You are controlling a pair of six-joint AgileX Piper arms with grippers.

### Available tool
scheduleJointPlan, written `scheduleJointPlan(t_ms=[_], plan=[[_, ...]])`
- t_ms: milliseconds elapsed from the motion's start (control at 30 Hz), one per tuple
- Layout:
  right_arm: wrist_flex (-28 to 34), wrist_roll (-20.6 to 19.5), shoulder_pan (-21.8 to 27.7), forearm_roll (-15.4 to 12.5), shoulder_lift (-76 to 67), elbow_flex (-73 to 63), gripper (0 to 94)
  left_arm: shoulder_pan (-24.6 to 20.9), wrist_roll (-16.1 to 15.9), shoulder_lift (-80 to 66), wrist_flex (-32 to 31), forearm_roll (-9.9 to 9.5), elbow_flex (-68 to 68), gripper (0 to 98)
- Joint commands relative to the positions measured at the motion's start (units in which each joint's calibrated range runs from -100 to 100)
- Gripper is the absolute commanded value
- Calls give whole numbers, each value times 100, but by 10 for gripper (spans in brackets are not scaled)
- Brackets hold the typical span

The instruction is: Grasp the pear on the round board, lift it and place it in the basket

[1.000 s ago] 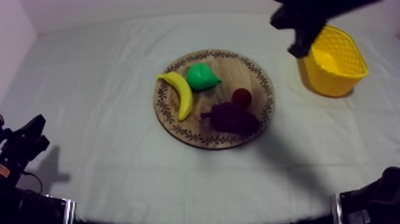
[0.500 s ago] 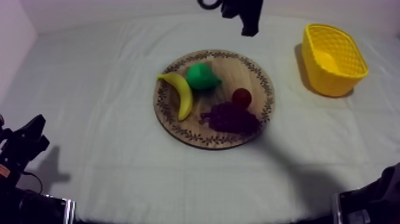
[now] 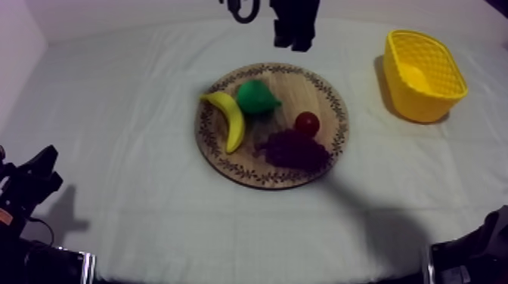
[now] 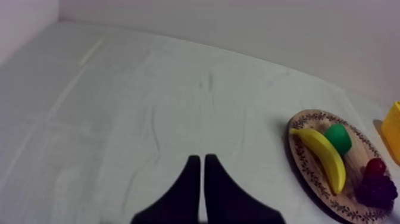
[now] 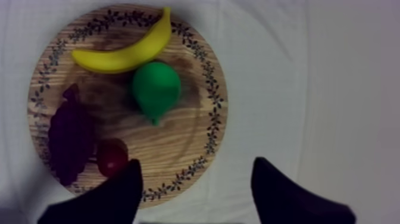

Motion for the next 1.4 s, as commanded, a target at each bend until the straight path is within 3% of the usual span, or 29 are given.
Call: scheduleJointPlan(t_ms=[0, 400, 967, 1200, 1367], plan=[[-40, -51, -15, 29, 49, -5, 658, -1, 2, 0, 0, -2, -2, 1], [-519, -337, -30, 118, 983, 63, 783, -1, 2, 0, 0, -2, -2, 1], [-956, -483, -38, 104, 2778, -540, 799, -1, 2, 0, 0, -2, -2, 1], [-953, -498, -8, 117, 3257, -958, 770, -1, 2, 0, 0, -2, -2, 1], [-893, -394, -46, 86, 3368, -949, 647, -1, 2, 0, 0, -2, -2, 1]])
